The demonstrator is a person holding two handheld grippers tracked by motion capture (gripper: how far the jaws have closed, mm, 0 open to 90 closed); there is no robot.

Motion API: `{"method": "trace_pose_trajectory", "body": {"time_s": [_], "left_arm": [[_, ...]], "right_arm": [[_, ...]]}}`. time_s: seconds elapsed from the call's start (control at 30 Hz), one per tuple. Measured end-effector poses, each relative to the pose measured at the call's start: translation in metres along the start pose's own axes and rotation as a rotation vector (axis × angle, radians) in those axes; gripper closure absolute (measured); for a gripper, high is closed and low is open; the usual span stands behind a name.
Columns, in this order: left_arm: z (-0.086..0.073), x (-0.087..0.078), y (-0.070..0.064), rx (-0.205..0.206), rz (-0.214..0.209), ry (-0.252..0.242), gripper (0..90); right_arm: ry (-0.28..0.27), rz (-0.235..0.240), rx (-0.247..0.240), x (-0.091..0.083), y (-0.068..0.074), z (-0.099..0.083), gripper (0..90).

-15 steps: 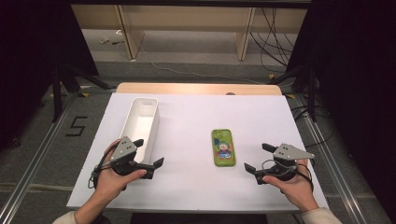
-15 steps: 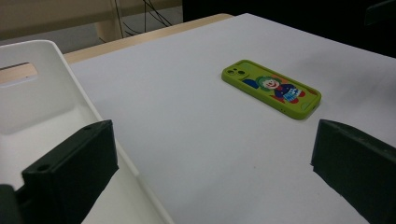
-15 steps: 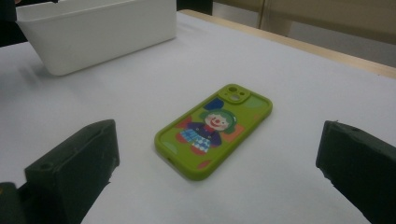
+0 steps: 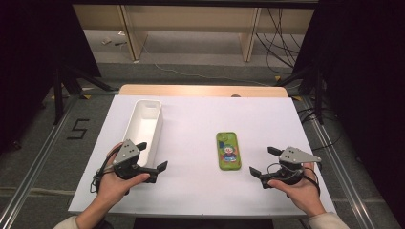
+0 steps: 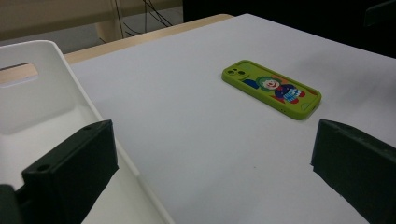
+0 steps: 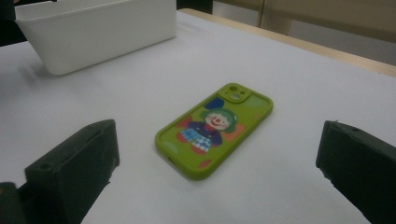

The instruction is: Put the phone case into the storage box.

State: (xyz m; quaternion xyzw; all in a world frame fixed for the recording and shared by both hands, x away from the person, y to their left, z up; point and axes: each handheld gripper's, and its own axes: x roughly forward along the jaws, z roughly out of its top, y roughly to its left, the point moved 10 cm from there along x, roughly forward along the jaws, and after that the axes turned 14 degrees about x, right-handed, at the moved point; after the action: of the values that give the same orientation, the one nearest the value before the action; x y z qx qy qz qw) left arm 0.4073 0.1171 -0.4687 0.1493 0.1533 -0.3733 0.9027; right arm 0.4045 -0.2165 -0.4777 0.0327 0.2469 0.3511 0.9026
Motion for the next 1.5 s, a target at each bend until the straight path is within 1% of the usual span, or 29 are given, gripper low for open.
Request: {"method": "trace_pose_trajectory", "body": {"time_s": [0.03,0.07,0.1,0.13,0.17,0.2,0.23,0.27,0.3,0.33,0.37,0.43,0.53,0.57,0.63,0.67,0.7,0.8,0.83,0.87,0.9,0.97,1.03,1.07,1.13,1.17,1.2,1.33,1.5], "left_arm": [[0.000,0.000,0.000,0.000,0.000,0.000,0.0],[0.000,0.000,0.000,0.001,-0.002,0.002,0.0],[0.000,0.000,0.000,0.001,-0.002,0.002,0.0],[0.000,0.000,0.000,0.002,-0.003,0.002,0.0],[-0.001,0.001,0.000,0.002,-0.004,0.002,0.0],[-0.001,0.001,0.000,0.002,-0.003,0.001,0.0],[-0.001,0.001,0.000,0.002,-0.003,0.001,0.0],[0.000,0.001,0.000,0.003,-0.002,0.000,0.0],[0.000,0.001,0.000,0.003,-0.002,0.000,0.0],[0.000,0.001,0.000,0.003,-0.003,0.001,0.0],[0.000,0.001,0.000,0.003,-0.003,0.001,0.0],[0.000,0.001,0.000,0.006,-0.003,0.002,0.0],[0.000,0.001,-0.001,0.005,-0.005,0.003,0.0],[0.000,0.002,-0.001,0.004,-0.006,0.003,0.0],[0.000,0.002,-0.001,0.006,-0.008,0.002,0.0],[0.000,0.002,-0.002,0.004,-0.008,0.001,0.0],[0.000,0.002,-0.002,0.006,-0.008,0.002,0.0],[0.000,0.002,-0.001,0.006,-0.008,0.001,0.0],[-0.001,0.001,-0.001,0.006,-0.008,0.001,0.0],[-0.001,0.001,-0.001,0.006,-0.008,0.001,0.0],[-0.001,0.001,-0.001,0.007,-0.009,0.001,0.0],[0.000,0.001,-0.001,0.008,-0.010,0.000,0.0],[0.000,0.001,-0.001,0.008,-0.009,0.000,0.0],[0.000,0.001,-0.001,0.009,-0.009,-0.001,0.0],[0.000,0.001,-0.001,0.009,-0.009,-0.001,0.0],[0.000,0.001,-0.001,0.008,-0.009,0.000,0.0],[0.000,0.001,-0.001,0.007,-0.010,0.000,0.0],[0.000,0.001,-0.001,0.008,-0.010,0.000,0.0],[-0.001,0.001,-0.001,0.009,-0.010,0.002,0.0]], "right_arm": [[-0.005,0.002,-0.003,0.000,0.000,0.001,1.4],[-0.026,-0.008,-0.015,-0.001,0.000,0.004,13.8],[-0.026,-0.008,-0.015,-0.001,0.000,0.004,13.8],[-0.053,-0.018,-0.019,-0.002,0.000,0.008,20.9],[-0.064,-0.022,-0.027,-0.003,0.001,0.010,27.8],[-0.093,-0.030,-0.045,-0.003,0.001,0.016,47.2],[-0.093,-0.030,-0.045,-0.003,0.001,0.016,47.2],[-0.095,-0.006,-0.055,-0.001,0.003,0.019,64.3],[-0.095,-0.006,-0.055,-0.001,0.003,0.019,64.3],[-0.064,0.008,-0.070,0.005,0.005,0.020,78.2],[-0.045,0.024,-0.070,0.008,0.007,0.019,82.5],[-0.004,0.024,-0.079,0.018,0.009,0.016,89.8],[0.052,0.028,-0.098,0.034,0.014,0.014,90.0],[0.052,0.028,-0.098,0.034,0.014,0.014,90.0],[0.107,0.019,-0.127,0.052,0.020,0.015,90.0],[0.107,0.019,-0.127,0.052,0.020,0.015,90.0],[0.151,0.026,-0.139,0.066,0.025,0.013,90.0],[0.206,0.045,-0.152,0.086,0.033,0.008,90.0],[0.223,0.045,-0.160,0.092,0.035,0.006,90.0],[0.223,0.045,-0.160,0.092,0.035,0.006,90.0],[0.250,0.047,-0.170,0.102,0.037,0.005,90.0],[0.262,0.051,-0.169,0.112,0.040,0.003,90.0],[0.277,0.048,-0.164,0.115,0.040,0.001,90.0],[0.298,0.043,-0.164,0.122,0.040,-0.003,90.0],[0.306,0.042,-0.164,0.125,0.039,-0.005,90.0],[0.330,0.036,-0.157,0.129,0.039,-0.008,90.0],[0.330,0.036,-0.157,0.129,0.039,-0.008,90.0],[0.377,0.025,-0.141,0.136,0.036,-0.015,90.0],[0.412,0.029,-0.145,0.140,0.037,-0.021,90.0]]}}
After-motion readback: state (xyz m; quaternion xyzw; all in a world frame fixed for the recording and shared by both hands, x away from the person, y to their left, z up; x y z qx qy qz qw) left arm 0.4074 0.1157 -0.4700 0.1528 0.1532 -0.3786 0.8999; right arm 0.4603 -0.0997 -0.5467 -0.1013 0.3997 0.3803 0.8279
